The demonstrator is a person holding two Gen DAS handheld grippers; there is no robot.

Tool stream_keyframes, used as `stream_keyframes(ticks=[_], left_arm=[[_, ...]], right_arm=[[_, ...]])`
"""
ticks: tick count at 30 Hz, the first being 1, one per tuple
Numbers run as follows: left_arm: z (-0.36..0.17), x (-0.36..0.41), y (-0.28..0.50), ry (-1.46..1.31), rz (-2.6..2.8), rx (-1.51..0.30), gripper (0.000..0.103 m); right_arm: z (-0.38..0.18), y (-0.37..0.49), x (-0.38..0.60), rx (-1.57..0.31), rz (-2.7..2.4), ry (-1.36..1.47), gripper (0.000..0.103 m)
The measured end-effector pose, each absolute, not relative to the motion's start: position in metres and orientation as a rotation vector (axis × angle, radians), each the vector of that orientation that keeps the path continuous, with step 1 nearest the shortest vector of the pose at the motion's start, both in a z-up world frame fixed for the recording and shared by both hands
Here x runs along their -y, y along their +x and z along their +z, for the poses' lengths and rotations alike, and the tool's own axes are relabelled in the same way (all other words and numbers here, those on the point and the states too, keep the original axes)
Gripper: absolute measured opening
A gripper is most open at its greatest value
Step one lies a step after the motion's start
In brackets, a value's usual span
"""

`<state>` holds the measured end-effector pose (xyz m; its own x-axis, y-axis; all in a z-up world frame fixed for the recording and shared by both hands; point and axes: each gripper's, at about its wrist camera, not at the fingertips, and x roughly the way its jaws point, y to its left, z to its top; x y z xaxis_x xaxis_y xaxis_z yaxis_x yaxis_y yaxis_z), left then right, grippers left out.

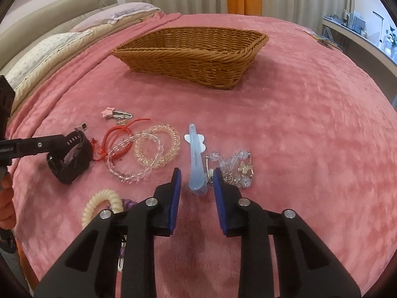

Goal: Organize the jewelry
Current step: 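Grasp the black watch with the left tool while the right tool grasps the blue hair clip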

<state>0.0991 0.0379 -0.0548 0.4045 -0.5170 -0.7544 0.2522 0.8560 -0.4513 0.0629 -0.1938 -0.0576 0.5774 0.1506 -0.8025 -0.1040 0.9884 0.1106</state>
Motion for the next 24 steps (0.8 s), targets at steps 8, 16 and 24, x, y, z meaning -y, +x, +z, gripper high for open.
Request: stream_keyframes(ticks=[8, 16, 24], left_arm=[[-0.058, -0.043, 0.098, -0.297, -0.525, -1.056, 0.024], [-0.062, -0.052, 0.086, -0.301, -0.474, -1.011, 0.002], [-0.058, -0.055, 0.071, -0.329, -0.487, -0.935, 0.002]], right_arm=[[-0.059, 0.064, 0.187, -0.947, 0.164, 0.015, 0.011], [-0.056, 0.058, 0.185, -0.923, 0.179, 0.003, 0.011], [-0.049, 0.05, 0.185, -0.895, 0.194, 0.011, 0.011]])
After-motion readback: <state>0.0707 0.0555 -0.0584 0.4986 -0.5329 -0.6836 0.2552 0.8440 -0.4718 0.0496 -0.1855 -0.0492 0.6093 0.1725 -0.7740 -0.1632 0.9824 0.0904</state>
